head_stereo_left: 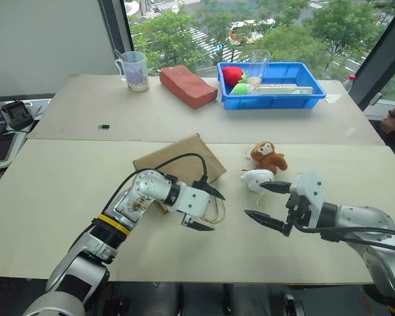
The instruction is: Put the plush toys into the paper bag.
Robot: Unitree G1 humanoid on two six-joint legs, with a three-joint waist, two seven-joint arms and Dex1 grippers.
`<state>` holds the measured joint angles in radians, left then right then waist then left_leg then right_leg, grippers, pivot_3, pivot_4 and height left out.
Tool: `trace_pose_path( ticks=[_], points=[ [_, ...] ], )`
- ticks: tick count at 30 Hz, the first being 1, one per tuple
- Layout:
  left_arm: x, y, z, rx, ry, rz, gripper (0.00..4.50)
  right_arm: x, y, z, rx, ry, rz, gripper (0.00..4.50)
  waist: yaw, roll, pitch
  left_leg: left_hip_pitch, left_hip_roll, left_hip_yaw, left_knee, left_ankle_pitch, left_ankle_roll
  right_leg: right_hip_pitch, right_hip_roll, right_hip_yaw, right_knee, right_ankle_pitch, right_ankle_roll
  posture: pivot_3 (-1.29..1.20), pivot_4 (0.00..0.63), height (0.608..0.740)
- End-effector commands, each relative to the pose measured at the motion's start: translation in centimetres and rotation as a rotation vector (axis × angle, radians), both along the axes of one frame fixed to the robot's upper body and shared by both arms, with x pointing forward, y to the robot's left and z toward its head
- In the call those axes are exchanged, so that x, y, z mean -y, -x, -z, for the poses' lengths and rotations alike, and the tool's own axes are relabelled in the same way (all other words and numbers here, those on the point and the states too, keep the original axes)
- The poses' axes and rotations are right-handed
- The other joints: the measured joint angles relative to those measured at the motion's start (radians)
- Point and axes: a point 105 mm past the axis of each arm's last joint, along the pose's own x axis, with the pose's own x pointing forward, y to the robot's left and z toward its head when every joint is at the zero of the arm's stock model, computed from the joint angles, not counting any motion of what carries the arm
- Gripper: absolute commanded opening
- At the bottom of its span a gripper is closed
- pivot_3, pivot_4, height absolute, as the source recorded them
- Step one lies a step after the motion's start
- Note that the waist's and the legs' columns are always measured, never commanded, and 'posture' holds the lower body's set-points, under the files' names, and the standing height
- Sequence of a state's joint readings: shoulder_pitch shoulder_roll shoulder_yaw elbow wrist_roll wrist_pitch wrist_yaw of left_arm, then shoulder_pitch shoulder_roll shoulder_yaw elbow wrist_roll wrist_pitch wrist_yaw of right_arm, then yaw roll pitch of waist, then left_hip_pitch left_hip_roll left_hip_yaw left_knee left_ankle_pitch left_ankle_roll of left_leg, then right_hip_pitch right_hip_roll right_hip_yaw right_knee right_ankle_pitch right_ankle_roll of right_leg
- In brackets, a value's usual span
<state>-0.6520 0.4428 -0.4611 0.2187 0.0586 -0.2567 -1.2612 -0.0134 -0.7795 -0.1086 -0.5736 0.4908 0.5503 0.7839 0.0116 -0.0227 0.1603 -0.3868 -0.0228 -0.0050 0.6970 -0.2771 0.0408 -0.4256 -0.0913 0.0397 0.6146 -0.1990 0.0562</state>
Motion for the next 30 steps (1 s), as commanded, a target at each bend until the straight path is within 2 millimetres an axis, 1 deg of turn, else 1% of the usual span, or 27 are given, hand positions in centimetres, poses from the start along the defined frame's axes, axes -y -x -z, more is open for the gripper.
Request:
trace_pose_path(
  ticks=[1,7,8,10,13,14,15,16,17,18,24,27,30],
  points=[
    [0.5,-0.7,-0.8,0.044,0.009,-0.014,4.47,0.2,0.0,-1.3,0.071,-0.008,0.01,4.5,0.0,0.0,0.0,0.0,0.0,0.0,0.0,0.0,0.0,0.0,0.0,0.0,0.0,0.0,0.0,0.0,0.15,0.74],
    [0.6,-1.0,-1.5,0.035,0.025,-0.025,4.47,0.4,-0.3,-1.5,0.085,-0.003,0.026,4.5,-0.001,0.0,0.0,0.001,0.0,0.0,0.0,0.0,0.0,0.001,0.0,0.0,0.0,0.0,0.0,0.0,0.15,0.74],
    [0.6,-1.0,-1.6,0.034,0.026,-0.027,4.23,0.4,-0.4,-1.7,0.088,-0.005,0.027,4.5,-0.001,0.0,0.0,0.001,0.0,0.0,0.0,0.0,0.0,0.001,0.0,0.0,0.0,0.0,0.0,0.0,0.15,0.74],
    [0.5,-1.0,-1.7,0.03,0.027,-0.029,3.63,0.4,-0.5,-1.8,0.093,-0.007,0.028,4.5,0.0,0.0,0.0,0.001,0.0,0.0,0.0,0.0,0.0,0.001,0.0,0.0,0.0,0.0,0.0,0.0,0.15,0.74],
    [0.4,-0.9,-1.9,0.009,0.027,-0.031,2.17,0.2,-0.7,-2.1,0.098,-0.011,0.026,4.5,0.0,0.0,0.0,0.001,0.0,0.0,0.0,0.0,0.0,0.001,0.0,0.0,0.0,0.0,0.0,0.0,0.15,0.74],
    [0.4,-0.8,-1.9,0.004,0.026,-0.031,1.93,0.2,-0.8,-2.1,0.099,-0.012,0.025,4.5,0.0,0.0,0.0,0.001,0.0,0.0,0.0,0.0,0.001,0.001,0.0,0.0,0.0,0.0,0.0,0.0,0.15,0.74],
    [0.3,-0.8,-2.0,0.001,0.024,-0.031,1.25,0.2,-0.8,-2.2,0.099,-0.012,0.025,4.5,0.0,0.0,0.0,0.001,0.0,0.0,0.0,0.0,0.001,0.001,0.0,0.0,0.0,0.0,0.0,0.0,0.15,0.74],
    [0.3,-0.8,-2.0,-0.003,0.023,-0.033,0.78,0.1,-0.8,-2.2,0.1,-0.013,0.024,4.5,0.0,0.0,0.0,0.001,0.0,0.0,0.0,0.0,0.001,0.001,0.0,0.0,0.0,0.0,0.0,0.0,0.15,0.74],
    [0.2,-0.8,-2.2,-0.021,0.024,-0.04,0.36,0.1,-0.9,-2.3,0.1,-0.015,0.022,4.5,0.0,0.0,0.0,0.001,0.0,0.0,0.0,0.0,0.001,0.001,0.0,0.0,0.0,0.0,0.0,0.0,0.15,0.74],
    [0.1,-0.8,-2.4,-0.045,0.03,-0.049,0.04,0.0,-1.0,-2.3,0.1,-0.017,0.02,4.5,0.0,0.0,0.0,0.001,0.0,0.0,0.0,0.0,0.001,0.001,0.0,0.0,0.0,0.0,0.0,0.0,0.15,0.74],
    [-0.4,-0.8,-4.1,-0.217,0.095,-0.107,0.04,-0.1,-1.2,-2.6,0.102,-0.023,0.015,4.5,-0.001,0.0,0.0,0.001,0.0,0.0,0.0,0.0,0.001,0.001,0.0,0.0,0.0,0.0,0.0,0.0,0.15,0.74],
    [-1.2,-1.1,-6.1,-0.323,0.153,-0.131,0.04,-0.1,-1.2,-2.6,0.1,-0.023,0.016,4.5,-0.002,0.0,0.0,0.001,0.0,-0.001,0.0,0.0,0.001,0.001,0.0,-0.001,0.0,0.0,0.0,0.0,0.15,0.74],
    [-2.3,-1.3,-8.0,-0.384,0.203,-0.144,0.04,-0.1,-1.0,-2.6,0.094,-0.022,0.019,4.5,-0.004,0.0,0.0,0.001,0.0,-0.001,0.0,0.0,0.001,0.001,0.001,-0.001,0.0,0.0,0.0,0.0,0.15,0.74]
  ],
)
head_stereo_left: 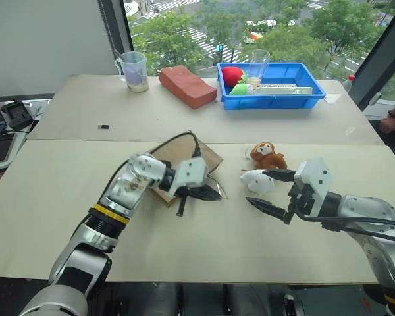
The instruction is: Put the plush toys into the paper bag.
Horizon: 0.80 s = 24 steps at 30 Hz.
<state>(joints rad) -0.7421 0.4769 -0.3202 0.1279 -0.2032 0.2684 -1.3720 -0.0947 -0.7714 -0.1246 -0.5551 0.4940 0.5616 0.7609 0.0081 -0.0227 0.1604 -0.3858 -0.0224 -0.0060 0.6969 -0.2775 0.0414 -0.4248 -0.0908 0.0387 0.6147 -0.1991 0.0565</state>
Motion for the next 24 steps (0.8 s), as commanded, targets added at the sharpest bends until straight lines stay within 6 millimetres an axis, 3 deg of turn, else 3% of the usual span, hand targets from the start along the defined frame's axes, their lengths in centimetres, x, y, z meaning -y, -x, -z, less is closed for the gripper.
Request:
trace_pose_path(
  ticks=[1,5,10,18,21,24],
  points=[
    [-1.0,0.0,-3.5,-0.032,0.101,-0.004,0.04,-0.2,0.3,-0.6,0.018,-0.008,-0.005,4.5,-0.001,0.0,0.0,0.0,0.0,0.0,0.0,0.0,0.0,0.0,0.0,0.0,0.0,0.0,0.0,0.0,0.15,0.74],
    [-1.8,-0.4,-5.2,-0.07,0.165,-0.034,0.04,-0.3,0.3,-0.3,0.006,-0.012,-0.008,4.5,0.0,0.0,0.0,0.0,0.0,0.0,0.0,0.0,0.0,0.0,0.0,0.0,0.0,0.0,0.0,0.0,0.15,0.74],
    [-2.0,0.2,-4.9,-0.065,0.156,-0.014,0.04,-0.4,0.1,-0.1,0.001,-0.009,-0.025,4.5,0.001,0.0,0.0,0.0,0.0,0.0,0.0,0.0,0.0,0.0,0.0,0.0,0.0,0.0,0.0,0.0,0.15,0.74],
    [-4.1,5.1,2.0,0.239,-0.236,0.333,0.04,-0.4,-0.2,-0.1,-0.002,0.004,-0.051,4.5,-0.005,0.0,0.0,0.001,0.001,0.001,-0.002,0.0,0.0,0.0,0.0,0.001,-0.001,0.0,0.0,0.0,0.15,0.74],
    [-4.7,4.9,2.6,0.292,-0.262,0.349,0.04,-0.4,-0.1,0.0,-0.003,0.006,-0.057,4.5,0.004,0.0,0.0,0.0,0.0,0.001,-0.001,0.0,0.0,0.0,-0.001,0.001,-0.002,0.0,0.0,0.0,0.15,0.74],
    [-5.7,3.2,3.3,0.399,-0.318,0.316,0.04,-0.5,-0.1,0.1,-0.004,0.008,-0.059,4.5,0.007,0.0,0.0,0.001,0.0,0.001,0.0,0.0,0.001,0.002,-0.001,0.001,-0.002,0.0,0.0,0.0,0.15,0.74]
  ],
)
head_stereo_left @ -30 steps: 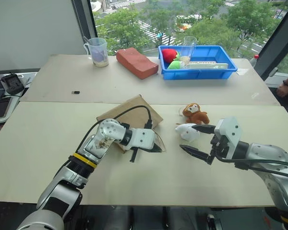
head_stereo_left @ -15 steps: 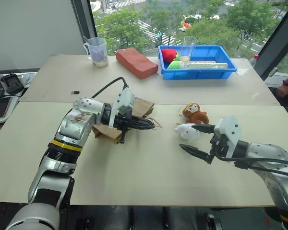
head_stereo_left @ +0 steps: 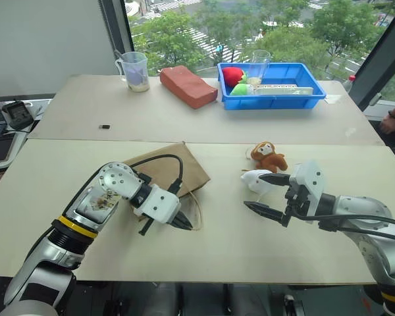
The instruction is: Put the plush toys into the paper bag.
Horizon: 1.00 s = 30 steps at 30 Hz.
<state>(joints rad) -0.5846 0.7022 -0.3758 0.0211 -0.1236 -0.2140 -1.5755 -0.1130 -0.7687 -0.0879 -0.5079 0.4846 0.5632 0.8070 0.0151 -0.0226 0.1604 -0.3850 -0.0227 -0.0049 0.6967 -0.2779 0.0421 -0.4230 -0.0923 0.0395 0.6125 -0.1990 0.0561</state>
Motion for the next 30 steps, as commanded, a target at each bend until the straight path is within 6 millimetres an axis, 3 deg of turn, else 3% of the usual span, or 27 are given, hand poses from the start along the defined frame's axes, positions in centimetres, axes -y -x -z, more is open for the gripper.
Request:
trace_pose_path(
  ticks=[1,3,6,10,14,16,19,30],
  points=[
    [-1.1,-1.7,0.2,0.153,-0.035,-0.003,0.04,-0.2,0.1,-0.9,0.053,0.002,-0.021,4.5,-0.002,0.0,0.0,0.0,0.0,0.0,0.0,0.0,0.0,0.0,0.0,0.0,0.0,0.0,0.0,0.0,0.15,0.74],
    [-1.4,-1.8,0.3,0.153,-0.022,-0.017,0.04,-0.2,0.1,-0.7,0.052,0.001,-0.019,4.5,-0.004,0.0,0.0,0.0,0.0,0.0,0.0,0.0,0.0,-0.001,0.0,0.0,0.0,0.0,0.0,0.0,0.15,0.74],
    [-1.4,-1.3,-0.5,0.062,0.043,-0.062,0.97,-0.2,0.2,-0.6,0.05,-0.001,-0.019,4.5,-0.005,0.0,0.0,-0.001,0.001,0.0,0.0,0.0,0.0,-0.001,0.001,0.0,0.001,0.0,0.0,0.0,0.15,0.74],
    [-1.1,-1.1,-4.6,-0.164,0.219,-0.212,2.73,-0.2,0.0,-0.6,0.053,-0.006,-0.018,4.5,-0.006,0.0,0.0,-0.002,0.001,-0.001,0.0,-0.001,0.001,-0.002,0.001,-0.001,0.001,0.0,0.0,0.0,0.15,0.74],
    [-2.7,-2.9,-7.0,-0.176,0.278,-0.347,4.46,-0.2,-0.2,-0.7,0.058,-0.011,-0.015,4.5,-0.007,0.0,0.0,-0.001,0.001,-0.001,0.001,-0.001,0.001,-0.001,0.001,-0.001,0.001,0.0,0.001,0.0,0.15,0.74],
    [-3.9,-4.1,-7.3,-0.126,0.269,-0.4,4.46,-0.3,-0.3,-0.7,0.061,-0.014,-0.019,4.5,-0.008,0.0,0.0,0.001,0.001,-0.001,0.001,-0.001,0.001,0.0,0.002,-0.001,0.001,0.0,0.001,0.0,0.15,0.74],
    [-5.5,-5.6,-5.9,0.047,0.165,-0.399,4.46,-0.9,-0.4,-0.7,0.066,-0.023,-0.038,4.5,-0.008,0.0,0.0,0.001,0.0,0.0,0.0,-0.001,0.001,0.0,0.002,-0.001,0.002,0.0,0.001,0.0,0.15,0.74],
    [-7.2,-4.9,-1.5,0.167,0.019,-0.283,4.46,-1.0,-0.2,-0.8,0.068,-0.032,-0.023,4.5,-0.004,0.0,0.0,-0.002,0.0,0.0,0.0,-0.001,0.001,-0.002,0.001,-0.002,0.0,0.0,0.0,0.0,0.15,0.74]
  ],
)
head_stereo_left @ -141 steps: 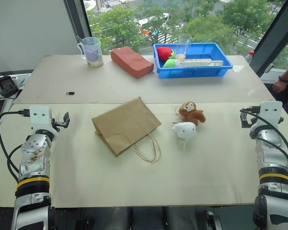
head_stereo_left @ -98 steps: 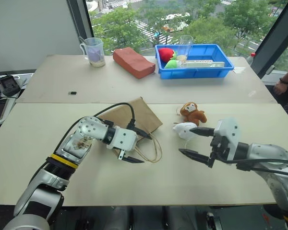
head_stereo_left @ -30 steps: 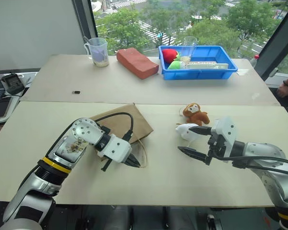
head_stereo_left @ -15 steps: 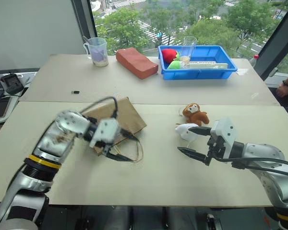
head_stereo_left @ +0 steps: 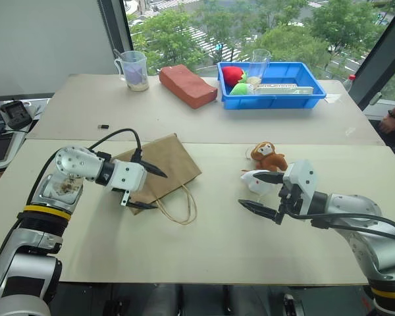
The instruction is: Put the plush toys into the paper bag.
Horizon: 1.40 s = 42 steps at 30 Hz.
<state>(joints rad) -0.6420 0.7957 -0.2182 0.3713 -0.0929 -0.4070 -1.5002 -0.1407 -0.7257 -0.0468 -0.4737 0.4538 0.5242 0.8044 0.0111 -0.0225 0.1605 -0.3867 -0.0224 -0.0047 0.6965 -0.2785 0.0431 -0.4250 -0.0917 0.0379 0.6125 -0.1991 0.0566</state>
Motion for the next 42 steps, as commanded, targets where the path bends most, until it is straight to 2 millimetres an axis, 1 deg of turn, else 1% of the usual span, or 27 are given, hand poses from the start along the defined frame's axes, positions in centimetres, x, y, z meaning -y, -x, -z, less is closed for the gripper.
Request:
trace_pose_path(
  ticks=[1,3,6,9,11,17,22,27,33,39,41,42],
  points=[
    [-0.1,0.3,0.2,0.041,-0.019,0.029,4.46,-0.2,0.4,-1.1,0.049,-0.009,-0.005,4.5,0.0,0.0,0.0,0.0,0.0,0.0,0.0,0.0,0.0,0.0,0.0,0.0,0.0,0.0,0.0,0.0,0.15,0.74],
    [0.1,0.4,0.6,0.041,-0.012,0.029,4.46,-0.1,0.4,-1.0,0.048,-0.01,-0.002,4.5,-0.001,0.0,0.0,0.0,0.0,0.0,0.0,0.0,0.0,0.0,0.0,0.0,0.0,0.0,0.0,0.0,0.15,0.74],
    [0.6,0.0,0.9,0.067,0.016,0.01,4.46,-0.1,0.4,-1.1,0.049,-0.011,0.005,4.5,0.0,0.0,0.0,0.001,0.0,0.0,0.0,0.0,0.0,0.0,0.0,0.0,0.0,0.0,0.0,0.0,0.15,0.74],
    [1.0,-0.6,0.7,0.082,0.05,-0.019,4.46,-0.1,0.4,-1.2,0.051,-0.011,0.007,4.5,-0.001,0.0,0.0,0.001,0.0,0.0,0.0,0.0,0.0,0.001,0.0,0.0,0.001,0.0,0.0,0.0,0.15,0.74],
    [1.3,-0.8,0.4,0.063,0.093,-0.04,4.46,0.0,0.4,-1.3,0.052,-0.009,0.007,4.5,-0.002,0.0,0.0,0.001,0.0,0.0,0.0,0.0,0.0,0.0,0.0,0.0,0.001,0.0,0.0,0.0,0.15,0.74],
    [1.3,-0.5,-0.3,-0.025,0.179,-0.075,4.46,0.0,0.3,-1.5,0.054,-0.002,0.003,4.5,-0.003,0.0,0.0,0.001,0.0,0.0,0.0,0.0,0.0,0.0,0.0,0.0,0.001,0.0,0.0,0.0,0.15,0.74],
    [1.4,-0.5,-1.2,-0.064,0.231,-0.093,4.46,-0.1,0.3,-1.5,0.052,-0.001,-0.005,4.5,-0.003,0.0,0.0,0.001,0.0,0.0,0.0,0.0,0.0,0.0,0.0,0.0,0.001,0.0,0.0,0.0,0.15,0.74],
    [1.6,-0.4,-1.7,-0.089,0.259,-0.097,4.46,-0.1,0.2,-1.5,0.052,-0.001,-0.006,4.5,-0.003,0.0,0.0,0.001,0.0,0.0,0.0,0.0,0.0,0.0,0.0,0.0,0.001,0.0,0.0,0.0,0.15,0.74],
    [2.0,-0.4,-1.1,-0.085,0.258,-0.105,4.46,-0.1,0.3,-1.4,0.051,-0.001,-0.005,4.5,-0.002,0.0,0.0,0.001,0.0,0.0,0.0,0.0,0.0,0.0,0.0,0.0,0.001,0.0,0.0,0.0,0.15,0.74],
    [2.4,1.2,-0.2,-0.112,0.21,-0.024,4.46,0.1,0.3,-1.4,0.049,0.004,0.0,4.5,-0.003,0.0,0.0,0.001,0.001,0.0,0.0,0.0,0.0,0.0,0.0,0.0,0.001,0.0,0.0,0.0,0.15,0.74],
    [2.5,1.5,-0.1,-0.107,0.189,-0.003,4.46,0.1,0.3,-1.4,0.049,0.005,0.0,4.5,-0.002,0.0,0.0,0.001,0.001,0.0,0.0,0.0,0.0,0.0,0.0,0.0,0.001,0.0,0.0,0.0,0.15,0.74],
    [2.8,1.5,0.0,-0.097,0.189,0.004,4.46,0.1,0.2,-1.4,0.049,0.006,-0.001,4.5,-0.002,0.0,0.0,0.001,0.001,0.0,0.0,0.0,0.0,0.0,0.0,0.0,0.001,0.0,0.0,0.0,0.15,0.74]
  ],
)
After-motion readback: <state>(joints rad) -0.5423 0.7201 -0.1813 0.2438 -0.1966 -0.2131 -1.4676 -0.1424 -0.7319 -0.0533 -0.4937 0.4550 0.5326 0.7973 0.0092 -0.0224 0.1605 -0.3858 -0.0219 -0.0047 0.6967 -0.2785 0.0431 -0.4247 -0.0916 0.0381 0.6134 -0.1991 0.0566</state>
